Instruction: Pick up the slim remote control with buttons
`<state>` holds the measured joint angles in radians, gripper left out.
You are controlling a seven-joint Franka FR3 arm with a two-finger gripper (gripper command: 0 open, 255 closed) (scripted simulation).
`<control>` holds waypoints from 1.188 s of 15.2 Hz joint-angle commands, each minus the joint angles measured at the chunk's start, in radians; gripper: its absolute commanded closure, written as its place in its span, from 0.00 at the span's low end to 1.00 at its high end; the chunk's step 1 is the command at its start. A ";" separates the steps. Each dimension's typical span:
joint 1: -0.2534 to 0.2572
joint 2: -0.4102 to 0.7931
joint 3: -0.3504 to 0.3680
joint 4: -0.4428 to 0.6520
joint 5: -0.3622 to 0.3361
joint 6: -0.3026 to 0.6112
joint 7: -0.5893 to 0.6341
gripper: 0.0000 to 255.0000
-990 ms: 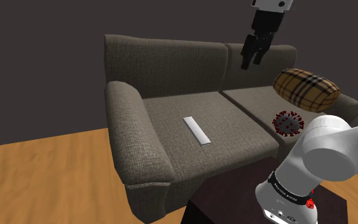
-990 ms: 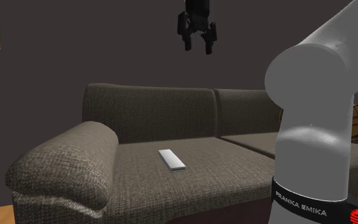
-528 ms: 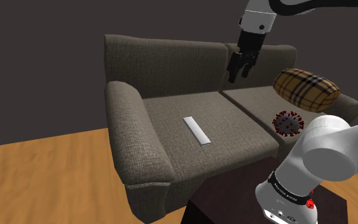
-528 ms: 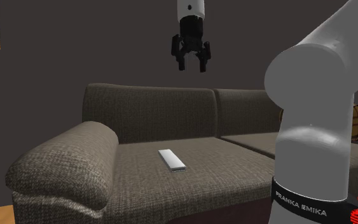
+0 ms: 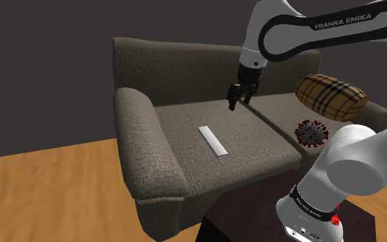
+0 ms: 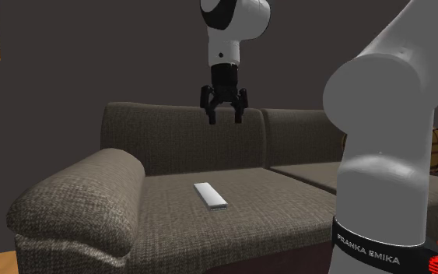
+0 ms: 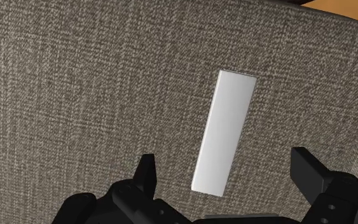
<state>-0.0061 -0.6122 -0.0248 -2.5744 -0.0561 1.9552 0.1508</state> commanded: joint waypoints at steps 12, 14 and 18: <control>-0.006 0.455 0.006 -0.053 0.010 0.525 0.082 0.00; -0.007 0.541 0.006 -0.036 0.011 0.596 0.093 0.00; -0.007 0.589 0.006 -0.040 0.009 0.649 0.096 0.00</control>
<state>-0.0131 -0.0376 -0.0189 -2.6161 -0.0465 2.5900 0.2468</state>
